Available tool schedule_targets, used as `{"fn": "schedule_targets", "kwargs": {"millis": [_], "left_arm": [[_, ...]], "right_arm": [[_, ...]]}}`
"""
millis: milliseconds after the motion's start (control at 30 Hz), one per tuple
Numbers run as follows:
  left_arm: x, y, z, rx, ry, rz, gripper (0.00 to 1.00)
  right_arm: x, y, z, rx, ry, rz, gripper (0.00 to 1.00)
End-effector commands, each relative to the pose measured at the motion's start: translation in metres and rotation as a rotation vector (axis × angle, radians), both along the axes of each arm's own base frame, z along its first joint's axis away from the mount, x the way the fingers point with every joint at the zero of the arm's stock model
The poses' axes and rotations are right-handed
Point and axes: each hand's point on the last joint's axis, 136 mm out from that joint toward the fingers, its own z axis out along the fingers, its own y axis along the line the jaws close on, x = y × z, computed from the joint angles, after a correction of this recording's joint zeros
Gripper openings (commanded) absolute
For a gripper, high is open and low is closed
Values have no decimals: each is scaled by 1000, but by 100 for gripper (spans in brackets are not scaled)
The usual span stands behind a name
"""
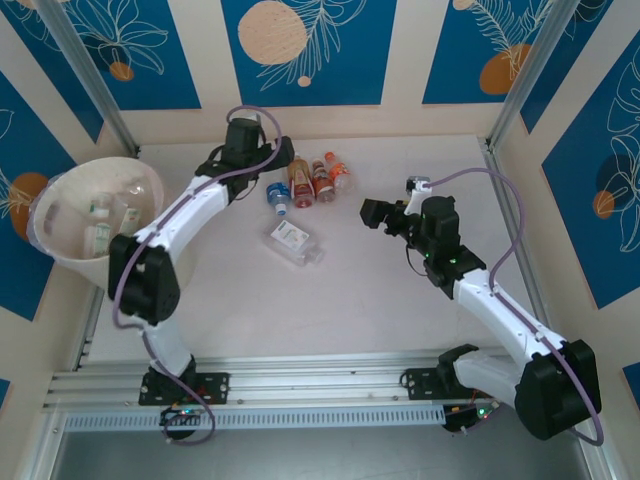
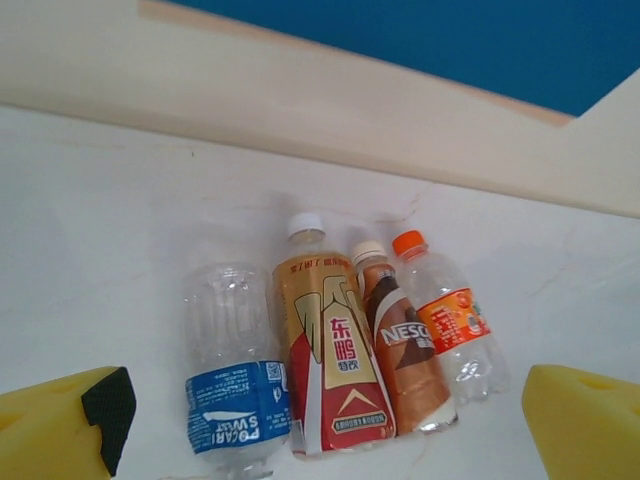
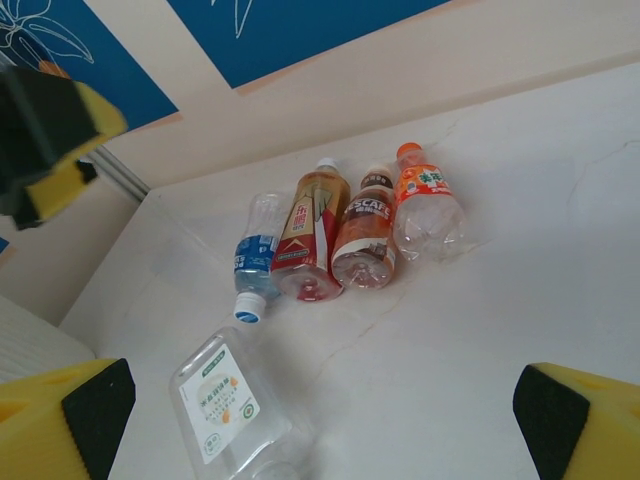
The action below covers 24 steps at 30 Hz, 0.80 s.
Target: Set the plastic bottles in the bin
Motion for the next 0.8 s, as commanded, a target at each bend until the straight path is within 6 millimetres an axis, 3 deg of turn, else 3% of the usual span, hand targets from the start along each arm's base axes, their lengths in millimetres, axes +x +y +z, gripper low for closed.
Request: {"fn": "schedule_targets", "kwargs": {"millis": [0,167,500,767], "left_arm": [[14,-3,-21,1,68,35,100],[32,-5,-67,15,161,-43,95],[57,24,-124,242,321,12,89],[67,16,-153,126,378,-9,80]], "right_arm": [[-1,-8,0,-26,-2,-26,99],[-2,-11,-2,-29,16,-30,99],[-5,-14,-3,-22,39,-36,99],[-11,-17,-2,-32,50,-36,99]]}}
